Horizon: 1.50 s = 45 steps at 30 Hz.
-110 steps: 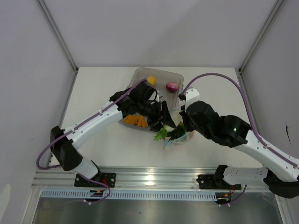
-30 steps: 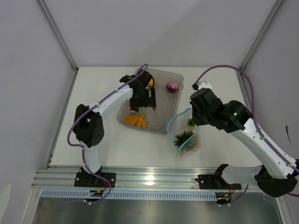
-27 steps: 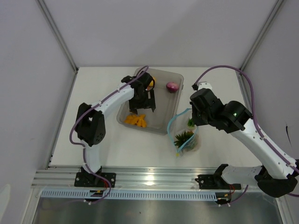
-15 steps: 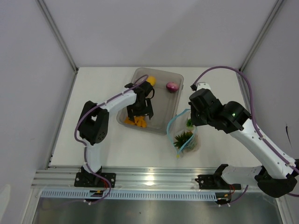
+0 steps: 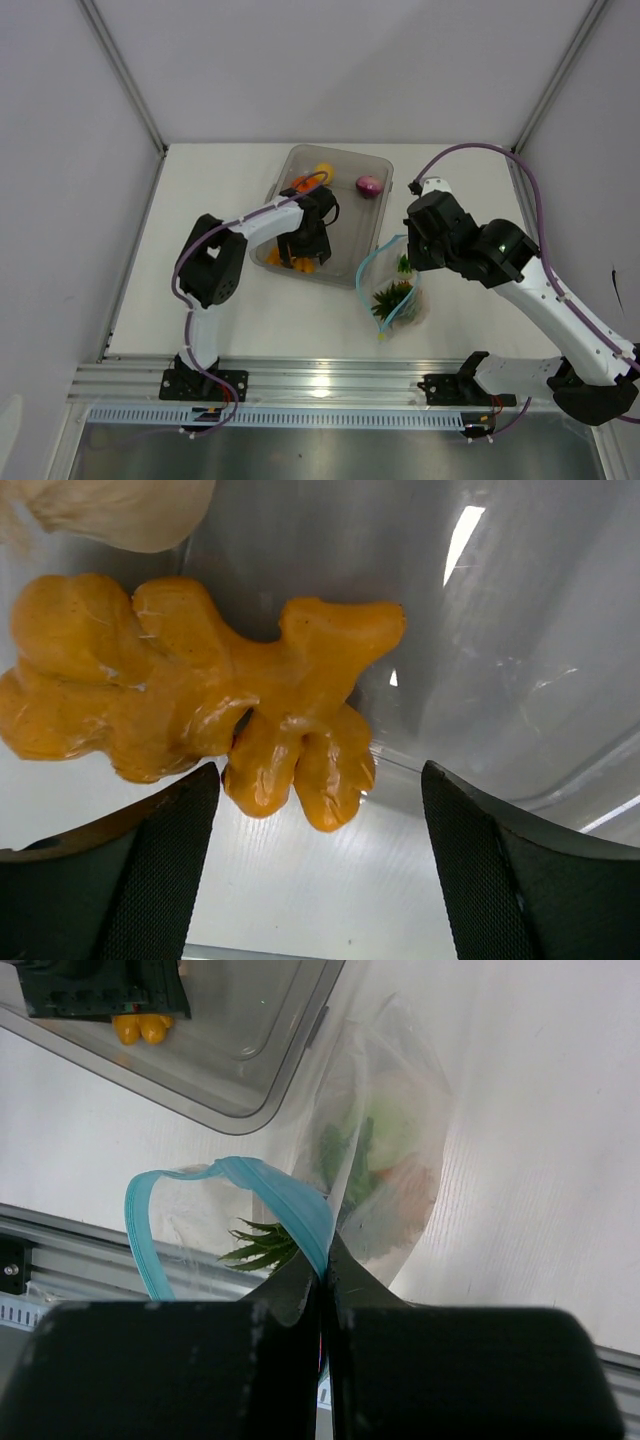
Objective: Place the food in the zip-top bag and seal the zipper
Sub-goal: Pick up the fake vegetable from the bin.
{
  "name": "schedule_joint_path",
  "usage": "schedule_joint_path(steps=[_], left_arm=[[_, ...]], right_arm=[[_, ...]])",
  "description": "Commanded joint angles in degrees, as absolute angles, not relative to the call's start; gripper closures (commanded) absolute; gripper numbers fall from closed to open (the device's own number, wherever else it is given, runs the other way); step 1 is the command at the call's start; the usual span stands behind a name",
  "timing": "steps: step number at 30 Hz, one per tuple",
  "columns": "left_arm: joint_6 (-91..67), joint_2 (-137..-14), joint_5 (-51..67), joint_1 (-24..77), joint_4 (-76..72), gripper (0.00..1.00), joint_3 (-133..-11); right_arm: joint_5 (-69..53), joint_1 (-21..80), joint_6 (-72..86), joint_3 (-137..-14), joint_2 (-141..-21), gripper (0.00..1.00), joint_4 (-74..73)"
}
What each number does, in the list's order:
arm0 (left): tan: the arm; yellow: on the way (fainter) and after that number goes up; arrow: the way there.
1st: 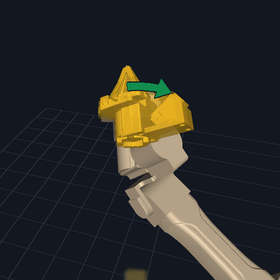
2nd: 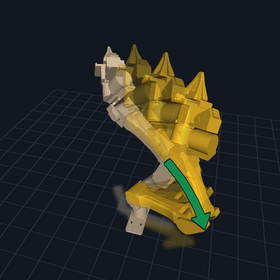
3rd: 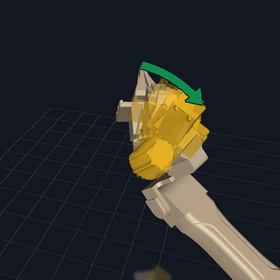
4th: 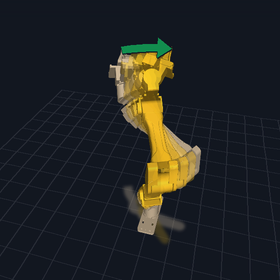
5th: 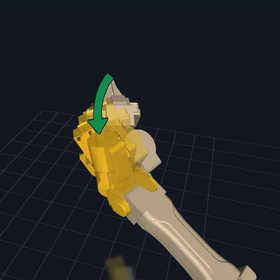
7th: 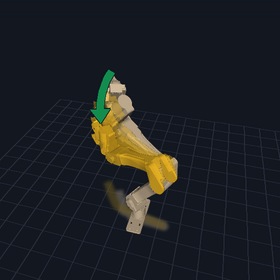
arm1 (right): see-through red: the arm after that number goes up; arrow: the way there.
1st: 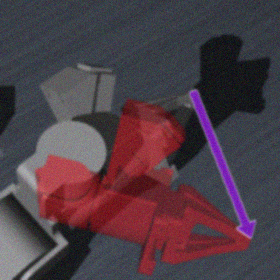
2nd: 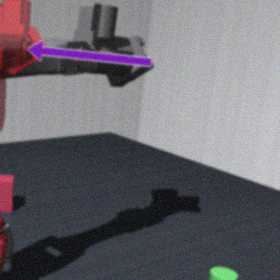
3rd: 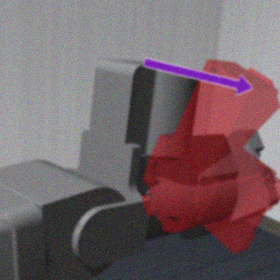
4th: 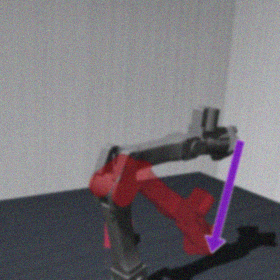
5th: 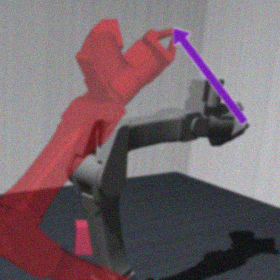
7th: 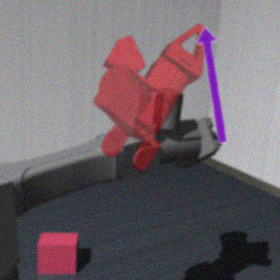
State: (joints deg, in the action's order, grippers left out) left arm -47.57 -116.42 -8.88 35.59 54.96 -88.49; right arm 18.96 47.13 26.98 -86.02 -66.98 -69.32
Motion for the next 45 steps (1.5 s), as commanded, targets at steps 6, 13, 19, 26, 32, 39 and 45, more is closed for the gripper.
schedule_joint_path(steps=[6, 13, 19, 26, 32, 39, 45], left_arm=[[-49.66, -118.57, -9.32, 36.04, 50.99, 0.23, -84.99], [-47.29, -115.93, -8.61, 36.04, 48.7, 0.41, -83.94], [-46.76, -115.66, -8.88, 35.77, 48.16, 0.58, -83.67], [-45.09, -113.91, -9.14, 35.68, 47.55, 0.7, -83.41], [-39.57, -104.78, -8.09, 35.6, 45.1, 0.79, -82.79], [-35.77, -90.28, -4.5, 35.07, 43.5, 0.9, -83.67], [-34.54, -76.31, 8.77, 34.98, 38.24, 0.89, -82.71]], right_arm=[[19.16, 47.02, 28.04, -86.04, -65.13, 1.0, -67.68], [19.07, 47.02, 28.04, -85.96, -65.21, 1.0, -67.5], [18.81, 47.02, 28.04, -85.87, -65.21, 1.0, -67.24], [19.34, 47.02, 28.12, -85.78, -64.95, 1.0, -67.76], [19.51, 46.93, 28.04, -85.61, -65.48, 1.0, -67.41], [20.74, 47.02, 28.12, -85.17, -66.71, 1.0, -66.62], [21.18, 46.76, 28.65, -86.13, -69.34, 1.0, -65.74]])
